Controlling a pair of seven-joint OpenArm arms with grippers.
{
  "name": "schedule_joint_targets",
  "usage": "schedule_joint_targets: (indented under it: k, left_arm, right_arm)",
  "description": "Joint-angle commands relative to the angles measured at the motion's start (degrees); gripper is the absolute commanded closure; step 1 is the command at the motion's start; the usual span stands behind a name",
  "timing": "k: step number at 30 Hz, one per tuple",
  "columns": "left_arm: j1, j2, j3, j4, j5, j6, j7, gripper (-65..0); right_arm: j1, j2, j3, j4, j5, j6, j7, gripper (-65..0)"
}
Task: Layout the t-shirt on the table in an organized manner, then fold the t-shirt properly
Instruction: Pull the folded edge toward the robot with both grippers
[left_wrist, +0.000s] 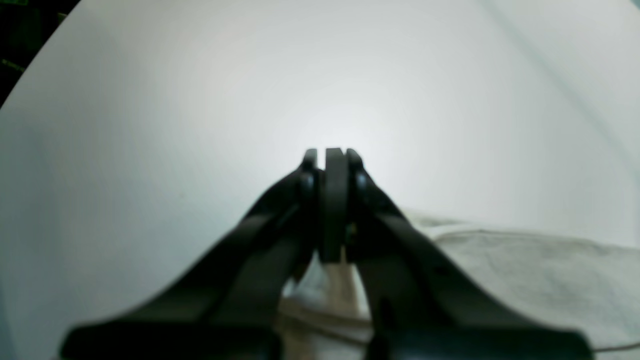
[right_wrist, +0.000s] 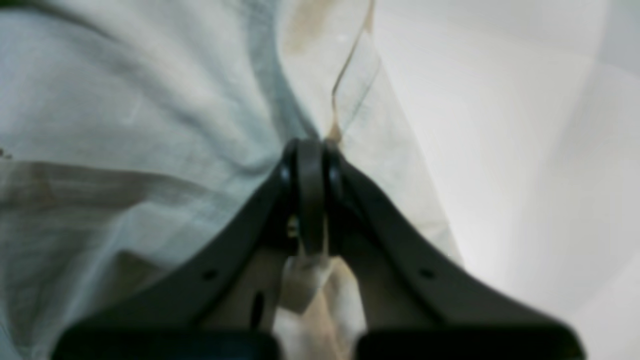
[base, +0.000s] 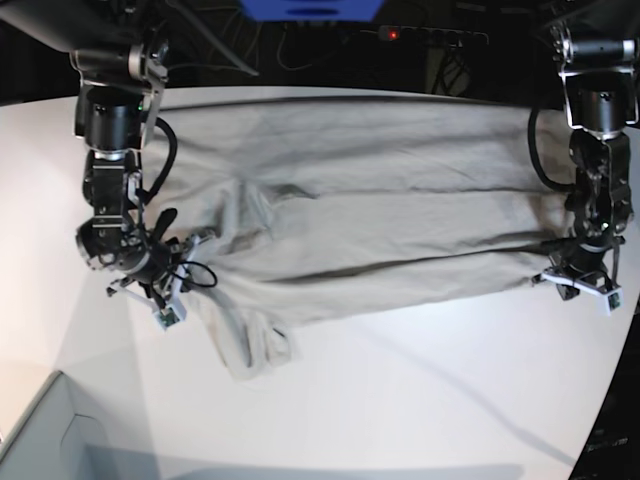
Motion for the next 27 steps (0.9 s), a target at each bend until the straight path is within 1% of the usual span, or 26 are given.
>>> schedule_joint_targets:
  k: [1,5,12,15,18,20,23,25,27]
  left_arm:
    - [-1.25,-1.12,-0.31,1.20,-0.17,-0.14,-1.59,-0.2]
    - [-1.33,-1.12,-0.31,1.29,-0.17,-0.14,-1.59,-0.2]
    - [-1.33,-1.21,-0.31,1.46,-0.35,-0.14,-1.59,-0.2]
    - [-1.60,-1.21,-0.31,3.57,-0.26,-0.14,-1.59,-0.2]
    - [-1.42,-1.21,-0.31,5.07,-0.26,-0.14,-1.50,-0.2]
    - [-1.42,-1.21,-0.40,5.60,-0.35,-0.14,-1.41,-0.2]
    - [-1.33,-1.21,-0.40,5.60,-0.44,-0.14,-1.41,-0.2]
    - [-1.25,-1.21,-0.40,5.60,-0.44,-0.14,-1.41,-0.2]
    - [-1.16,-1.21,-0.40,5.60,-0.52,-0.14,-1.41,-0.2]
  right_arm:
    - [2.46,0.45,-0.07,1.89,0.72,0.93,1.77,0.0]
    - [4.49,0.63,0.11,4.35,0.89,0.93,1.77,0.0]
    - [5.45,1.51,0.11,7.87,0.98,0.93,1.77,0.0]
    - [5.36,3.09,0.20,8.40,0.98,0.93,1.77,0.0]
    - [5.01,3.44,0.20,8.48,0.98,0.93,1.86,0.0]
    - [4.75,4.32,0.37,8.66,1.07,0.93,1.86,0.0]
    - [3.08,4.85,0.37,9.63,3.62,0.93,1.86,0.0]
    - [1.58,5.90,1.60,10.95,5.37,0.93,1.86,0.0]
    - [0.53,5.99,2.75,11.91,5.73,0.93,1.86,0.0]
